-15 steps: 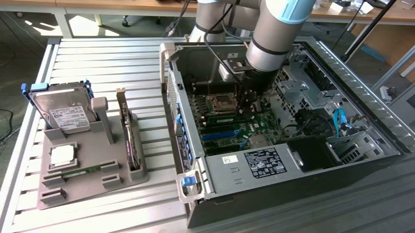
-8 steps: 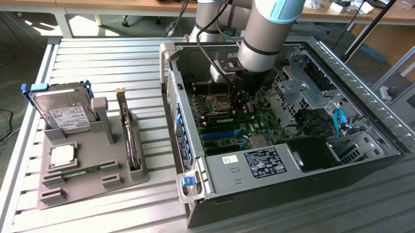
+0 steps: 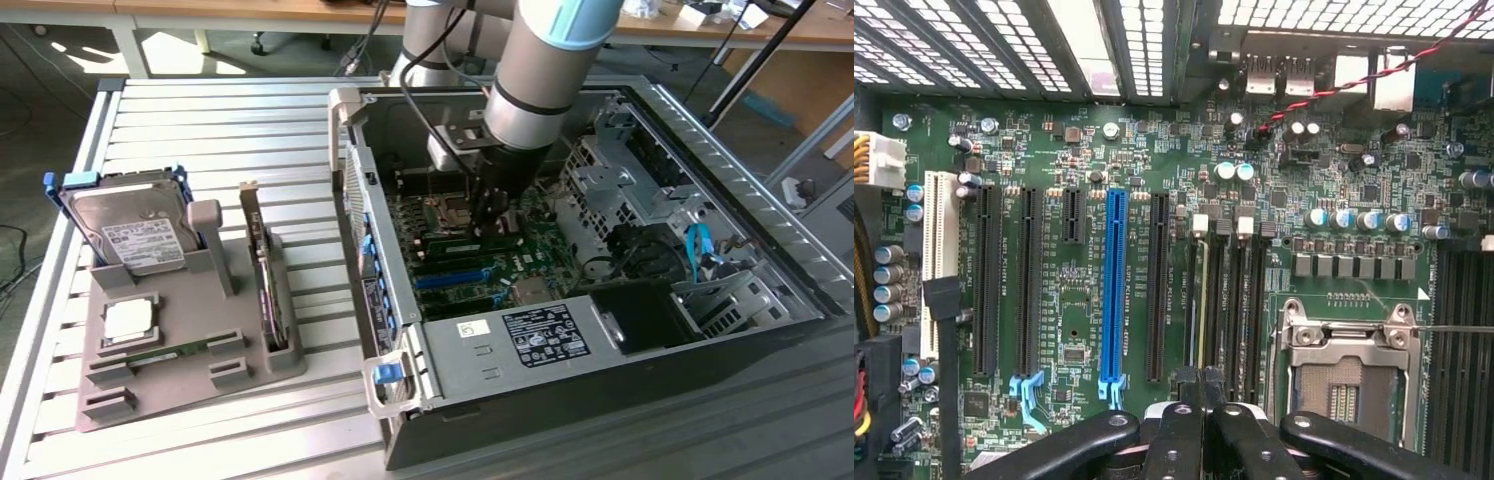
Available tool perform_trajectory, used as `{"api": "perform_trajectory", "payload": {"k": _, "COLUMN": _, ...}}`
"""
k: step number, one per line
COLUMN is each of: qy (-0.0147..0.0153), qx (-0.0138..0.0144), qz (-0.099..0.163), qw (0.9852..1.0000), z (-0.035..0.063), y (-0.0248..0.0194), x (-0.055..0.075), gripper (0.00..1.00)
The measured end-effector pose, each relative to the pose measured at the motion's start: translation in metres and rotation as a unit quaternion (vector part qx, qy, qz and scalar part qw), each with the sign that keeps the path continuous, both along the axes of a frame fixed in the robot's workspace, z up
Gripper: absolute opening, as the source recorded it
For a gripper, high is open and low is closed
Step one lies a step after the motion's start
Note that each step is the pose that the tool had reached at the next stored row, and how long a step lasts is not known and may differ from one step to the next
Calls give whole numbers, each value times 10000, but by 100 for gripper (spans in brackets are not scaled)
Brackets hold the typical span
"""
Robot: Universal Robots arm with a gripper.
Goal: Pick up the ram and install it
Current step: 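Press down the ram until it locks into place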
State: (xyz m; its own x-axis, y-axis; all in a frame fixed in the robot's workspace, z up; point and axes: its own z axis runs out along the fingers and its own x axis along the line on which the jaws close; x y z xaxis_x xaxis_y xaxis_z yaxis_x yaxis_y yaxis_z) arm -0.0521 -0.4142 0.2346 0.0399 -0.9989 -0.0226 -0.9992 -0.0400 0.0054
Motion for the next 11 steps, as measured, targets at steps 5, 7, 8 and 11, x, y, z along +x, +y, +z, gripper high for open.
{"api": "perform_trajectory", "payload": {"k": 5, "qy": 0, "qx": 1, "qz": -1, "qw": 10000, "z": -17, "y": 0, "x": -18, "gripper": 11}}
{"api": "perform_trajectory", "payload": {"k": 7, "qy": 0, "qx": 0, "qz": 0, "qw": 10000, "z": -27, "y": 0, "x": -20, "gripper": 11}}
{"api": "perform_trajectory", "payload": {"k": 8, "qy": 1, "qx": -1, "qz": -1, "qw": 10000, "z": -35, "y": -1, "x": -23, "gripper": 11}}
{"api": "perform_trajectory", "payload": {"k": 11, "qy": 0, "qx": 4, "qz": -2, "qw": 10000, "z": -75, "y": -4, "x": -25, "gripper": 11}}
